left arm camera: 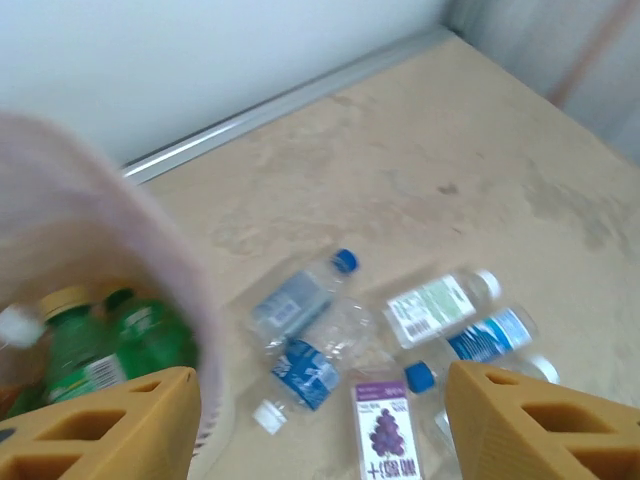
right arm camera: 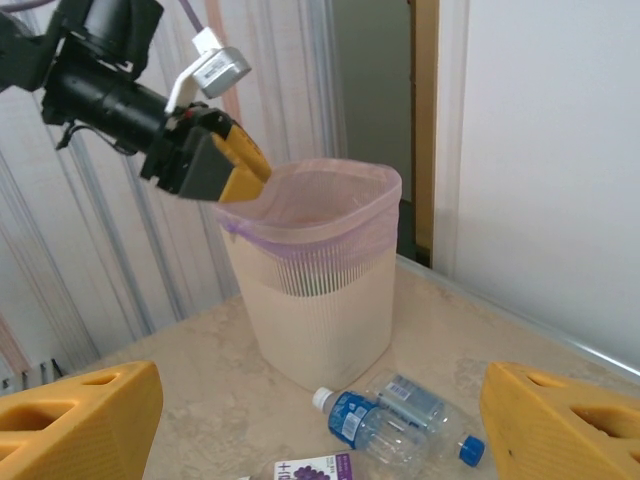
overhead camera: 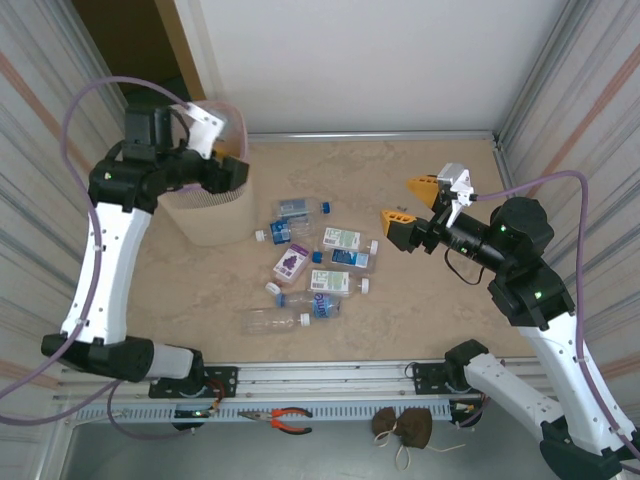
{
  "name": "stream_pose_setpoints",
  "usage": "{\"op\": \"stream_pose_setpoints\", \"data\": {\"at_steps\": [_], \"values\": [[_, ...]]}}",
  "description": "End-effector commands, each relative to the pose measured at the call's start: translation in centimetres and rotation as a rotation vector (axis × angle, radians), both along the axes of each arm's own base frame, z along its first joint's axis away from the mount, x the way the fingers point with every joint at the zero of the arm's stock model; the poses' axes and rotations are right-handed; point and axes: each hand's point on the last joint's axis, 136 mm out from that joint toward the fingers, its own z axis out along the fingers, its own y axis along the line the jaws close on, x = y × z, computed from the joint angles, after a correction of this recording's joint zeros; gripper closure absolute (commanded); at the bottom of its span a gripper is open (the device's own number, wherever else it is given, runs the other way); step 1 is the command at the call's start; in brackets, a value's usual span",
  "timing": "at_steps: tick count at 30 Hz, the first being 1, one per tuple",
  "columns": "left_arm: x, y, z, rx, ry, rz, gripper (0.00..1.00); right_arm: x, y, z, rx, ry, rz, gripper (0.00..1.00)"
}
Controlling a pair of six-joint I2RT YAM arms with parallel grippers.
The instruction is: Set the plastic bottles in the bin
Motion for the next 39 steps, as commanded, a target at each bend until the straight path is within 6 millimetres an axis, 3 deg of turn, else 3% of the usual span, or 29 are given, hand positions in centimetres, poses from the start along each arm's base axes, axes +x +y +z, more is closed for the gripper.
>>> {"op": "stream_pose_setpoints", "data": {"at_steps": [1, 6, 14, 20, 23, 29, 39], "values": [[-3.2, -2.3, -1.6, 0.103, -0.048, -0.215, 0.35, -0.3, -0.2, 0.7, 0.007, -0.022, -0.01, 0.18], [-7.5, -4.7, -5.0, 0.202, -0.101, -0.443, 0.34, -0.3, -0.4, 0.5, 0.0, -0.026, -0.018, 0.18], [-13.2, -5.7, -11.4, 0.318, -0.166, -0.68, 0.3, -0.1, -0.3, 0.4, -0.005, -0.025, -0.021, 0.18], [-15.9, -5.1, -19.0, 0.486, -0.126, -0.755, 0.25, 0.1, -0.2, 0.1, -0.007, -0.018, -0.017, 0.18], [-16.9, -4.5, -22.6, 0.577, -0.083, -0.778, 0.24, 0.1, -0.2, 0.0, -0.008, -0.016, -0.017, 0.18], [-17.7, -3.6, -27.0, 0.643, 0.026, -0.758, 0.21, 0.2, -0.2, -0.3, -0.016, -0.012, -0.02, 0.18], [-18.2, -2.8, -30.7, 0.722, 0.085, -0.77, 0.09, 0.3, -0.4, -1.1, -0.032, -0.011, -0.033, 0.17]]}}
